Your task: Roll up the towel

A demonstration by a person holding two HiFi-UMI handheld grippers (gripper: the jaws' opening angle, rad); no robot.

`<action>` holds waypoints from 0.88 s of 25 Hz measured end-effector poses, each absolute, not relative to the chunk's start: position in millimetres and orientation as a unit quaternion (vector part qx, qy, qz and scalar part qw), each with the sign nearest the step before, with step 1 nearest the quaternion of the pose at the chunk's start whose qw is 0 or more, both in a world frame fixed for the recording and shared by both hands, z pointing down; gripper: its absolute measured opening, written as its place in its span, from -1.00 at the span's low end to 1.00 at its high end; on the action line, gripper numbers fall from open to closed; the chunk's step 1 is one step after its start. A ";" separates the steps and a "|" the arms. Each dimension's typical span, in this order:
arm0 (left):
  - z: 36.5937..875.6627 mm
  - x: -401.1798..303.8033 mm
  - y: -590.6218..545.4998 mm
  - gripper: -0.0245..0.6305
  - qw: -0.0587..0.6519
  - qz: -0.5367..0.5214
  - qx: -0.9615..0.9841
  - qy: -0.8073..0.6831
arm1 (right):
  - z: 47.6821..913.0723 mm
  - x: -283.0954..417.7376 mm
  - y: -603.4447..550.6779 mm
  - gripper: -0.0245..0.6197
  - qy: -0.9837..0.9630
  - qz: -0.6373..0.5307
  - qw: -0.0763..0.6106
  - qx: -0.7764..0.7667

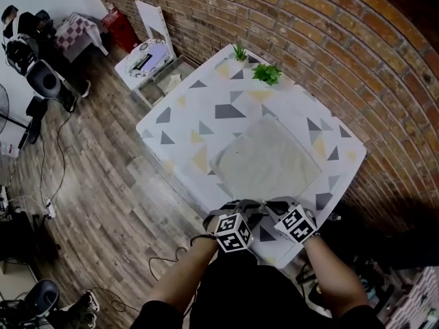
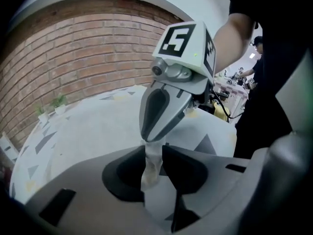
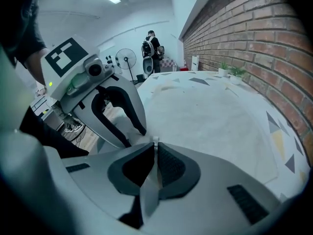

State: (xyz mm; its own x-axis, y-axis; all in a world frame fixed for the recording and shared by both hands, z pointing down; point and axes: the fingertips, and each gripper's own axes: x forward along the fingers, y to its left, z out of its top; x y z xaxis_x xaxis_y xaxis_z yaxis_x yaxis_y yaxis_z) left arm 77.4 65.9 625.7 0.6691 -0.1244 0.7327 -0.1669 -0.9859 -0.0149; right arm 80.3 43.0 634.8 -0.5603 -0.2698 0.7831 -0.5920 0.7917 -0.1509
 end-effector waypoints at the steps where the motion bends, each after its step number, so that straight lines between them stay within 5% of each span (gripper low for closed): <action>1: 630.5 78.0 68.9 -0.61 0.021 0.410 0.909 -0.071 | 635.8 81.1 43.7 -0.81 -0.858 0.205 0.398 0.250; 5: 640.8 76.6 72.9 -0.60 0.019 0.432 0.900 -0.057 | 622.9 87.3 44.1 -0.59 -0.863 0.191 0.391 0.255; 14: 638.1 73.3 60.0 -0.77 0.110 0.416 0.900 -0.066 | 638.7 82.8 71.3 -0.58 -0.864 0.098 0.455 0.191; 22: 632.2 70.6 67.4 -0.50 0.032 0.431 0.900 -0.061 | 634.2 80.0 67.2 -0.82 -0.869 0.192 0.418 0.182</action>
State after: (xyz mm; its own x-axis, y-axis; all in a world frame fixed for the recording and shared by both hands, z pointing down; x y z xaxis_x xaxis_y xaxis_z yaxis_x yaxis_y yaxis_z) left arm 70.6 67.4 632.2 0.6215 -0.0831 0.7790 -0.1376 -0.9905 0.0041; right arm 80.0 67.2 634.2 -0.5836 -0.1565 0.7968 -0.4771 0.8601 -0.1805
